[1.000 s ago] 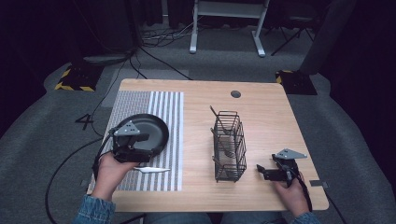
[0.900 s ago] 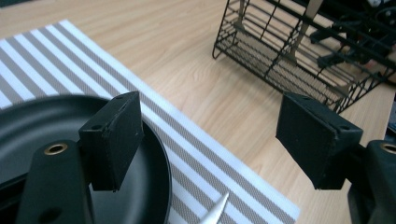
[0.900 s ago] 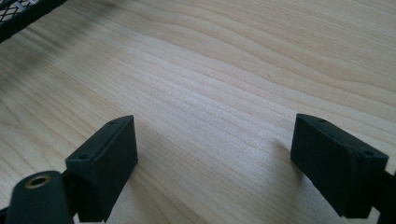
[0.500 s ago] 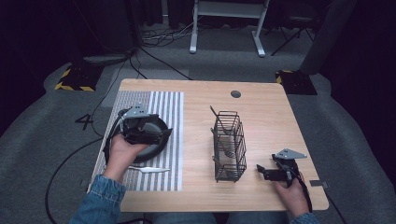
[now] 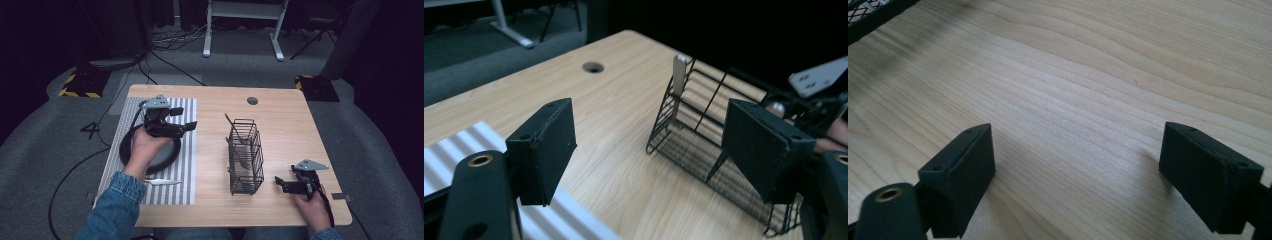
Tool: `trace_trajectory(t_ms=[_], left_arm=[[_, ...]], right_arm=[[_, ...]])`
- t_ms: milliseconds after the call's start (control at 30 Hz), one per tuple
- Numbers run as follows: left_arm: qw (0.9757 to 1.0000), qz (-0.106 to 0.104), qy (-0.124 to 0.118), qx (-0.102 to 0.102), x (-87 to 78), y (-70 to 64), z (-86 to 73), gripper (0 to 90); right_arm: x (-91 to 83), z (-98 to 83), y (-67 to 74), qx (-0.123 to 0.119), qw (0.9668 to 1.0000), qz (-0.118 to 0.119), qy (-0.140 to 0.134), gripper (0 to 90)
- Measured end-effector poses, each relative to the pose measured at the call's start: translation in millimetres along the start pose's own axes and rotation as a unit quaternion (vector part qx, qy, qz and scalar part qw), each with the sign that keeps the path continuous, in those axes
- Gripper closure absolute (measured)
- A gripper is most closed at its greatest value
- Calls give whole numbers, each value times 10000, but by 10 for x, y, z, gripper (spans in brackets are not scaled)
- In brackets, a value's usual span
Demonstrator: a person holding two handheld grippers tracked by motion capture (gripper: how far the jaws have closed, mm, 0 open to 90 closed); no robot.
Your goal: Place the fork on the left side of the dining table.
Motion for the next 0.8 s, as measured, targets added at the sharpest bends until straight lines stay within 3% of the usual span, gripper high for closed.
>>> trace_trajectory(t_ms=[100,267,367,533,800], left_arm=[[9998,-85,-182,-36,33,78,91,227],[9998,12,-189,26,104,106,199,230],[9998,34,-163,80,179,84,279,236],[9994,-127,-318,54,303,8,435,253],[9992,-231,-195,277,482,-159,589,256]], right_arm=[[0,0,0,1,10000,-1,0,148],[0,0,0,-1,10000,0,0,148],[0,0,0,1,10000,0,0,148],[0,1,0,2,10000,3,-1,150],[0,1,1,0,10000,3,-3,150]])
Point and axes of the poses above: each handheld gripper's, and its own axes: x roughly forward along the jaws, z roughly out of its top, y roughly to its left, the point moved 10 cm from there along x, roughly forward along the jaws, and after that the axes turned 12 degrees about y, right-handed, at the moved point
